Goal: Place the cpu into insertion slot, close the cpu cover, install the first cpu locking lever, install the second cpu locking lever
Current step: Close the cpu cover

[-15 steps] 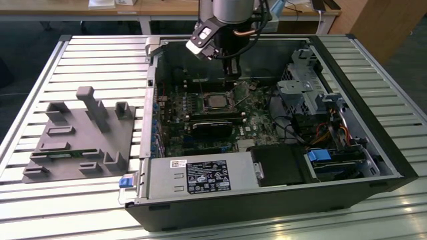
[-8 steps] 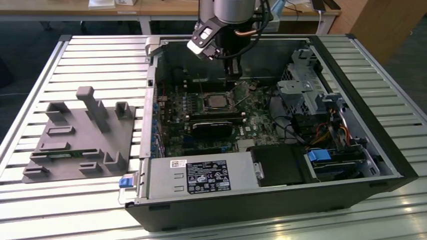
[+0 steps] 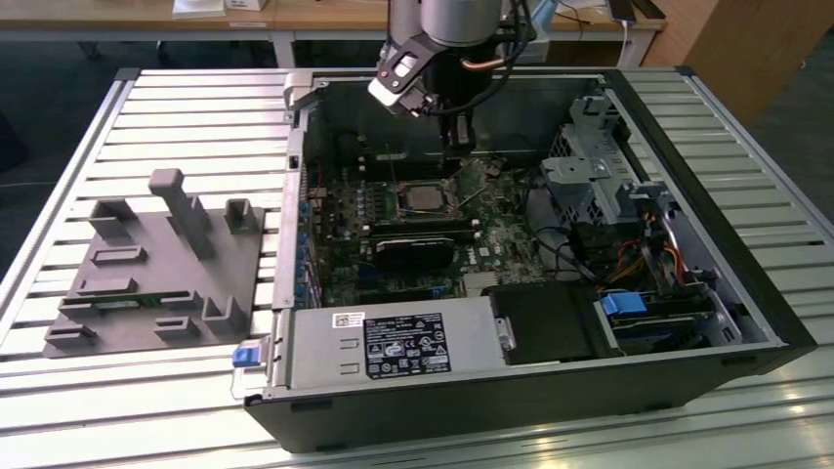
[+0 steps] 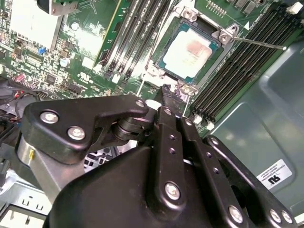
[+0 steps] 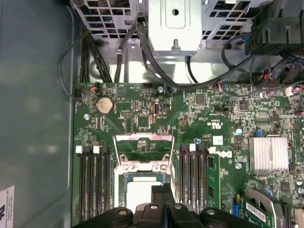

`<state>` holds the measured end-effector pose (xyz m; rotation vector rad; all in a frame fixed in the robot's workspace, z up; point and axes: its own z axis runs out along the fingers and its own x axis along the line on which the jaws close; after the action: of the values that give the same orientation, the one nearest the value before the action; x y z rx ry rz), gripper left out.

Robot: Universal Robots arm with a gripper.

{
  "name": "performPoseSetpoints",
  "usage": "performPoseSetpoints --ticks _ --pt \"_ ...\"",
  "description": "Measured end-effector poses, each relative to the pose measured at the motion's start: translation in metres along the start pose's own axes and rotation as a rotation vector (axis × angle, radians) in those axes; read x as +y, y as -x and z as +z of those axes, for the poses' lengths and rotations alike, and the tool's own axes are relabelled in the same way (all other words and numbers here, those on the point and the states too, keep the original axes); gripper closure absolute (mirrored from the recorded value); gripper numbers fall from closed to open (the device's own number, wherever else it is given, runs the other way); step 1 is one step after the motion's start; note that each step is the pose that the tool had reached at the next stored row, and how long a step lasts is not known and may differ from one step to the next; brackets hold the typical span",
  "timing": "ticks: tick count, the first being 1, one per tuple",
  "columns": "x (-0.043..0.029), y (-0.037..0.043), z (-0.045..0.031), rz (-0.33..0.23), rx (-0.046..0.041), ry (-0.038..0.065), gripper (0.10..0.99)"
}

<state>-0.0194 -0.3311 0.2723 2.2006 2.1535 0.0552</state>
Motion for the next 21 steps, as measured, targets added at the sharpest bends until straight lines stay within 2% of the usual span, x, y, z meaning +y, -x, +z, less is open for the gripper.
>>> performPoseSetpoints --ticks 5,12,18,21 --pt "0.0096 -0.0002 0.0009 0.0 0.0 -0.002 0.98" --pt "0.0278 -0.0048 0.0048 0.0 -0.0006 -0.022 0.98" --pt "0.0396 -0.008 0.0076 -0.001 -0.0006 -0.026 0.98" --pt "0.0434 -0.0135 0.0092 -0.001 -0.0015 -0.029 0.98"
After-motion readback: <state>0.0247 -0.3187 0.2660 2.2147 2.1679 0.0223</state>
